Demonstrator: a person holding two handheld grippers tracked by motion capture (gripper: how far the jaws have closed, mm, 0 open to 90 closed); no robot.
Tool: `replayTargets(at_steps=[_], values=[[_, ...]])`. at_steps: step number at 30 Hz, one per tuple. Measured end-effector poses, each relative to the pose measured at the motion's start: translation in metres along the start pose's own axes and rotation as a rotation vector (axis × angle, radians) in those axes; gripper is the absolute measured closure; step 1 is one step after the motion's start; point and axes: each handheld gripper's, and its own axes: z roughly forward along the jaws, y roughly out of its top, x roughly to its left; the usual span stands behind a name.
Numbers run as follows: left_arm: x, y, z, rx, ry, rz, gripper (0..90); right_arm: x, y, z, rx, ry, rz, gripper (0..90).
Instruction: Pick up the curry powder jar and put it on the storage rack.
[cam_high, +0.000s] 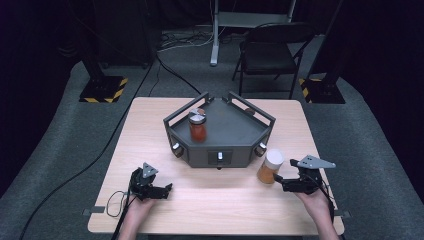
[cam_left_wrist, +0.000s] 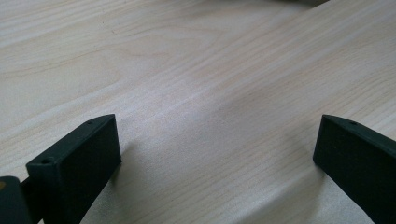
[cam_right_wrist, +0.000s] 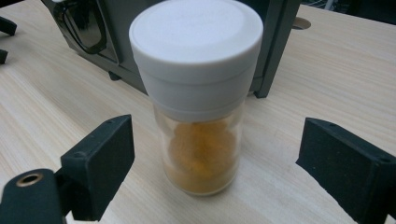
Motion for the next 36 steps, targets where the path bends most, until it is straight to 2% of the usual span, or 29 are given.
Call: replayTargets(at_steps=[19, 31, 36], values=[[0.0, 0.0, 0.0, 0.0, -0.003, 0.0, 0.4, 0.001, 0.013, 0.011, -0.006, 0.008, -0.019, 14.9], [0.0, 0.0, 0.0, 0.0, -0.003, 0.001, 0.4, 0.003, 0.021, 0.021, 0.002, 0.017, -0.046, 21.9], [0.0, 0.0, 0.0, 0.0, -0.003, 0.0, 0.4, 0.002, 0.023, 0.024, 0.005, 0.016, -0.044, 25.6]])
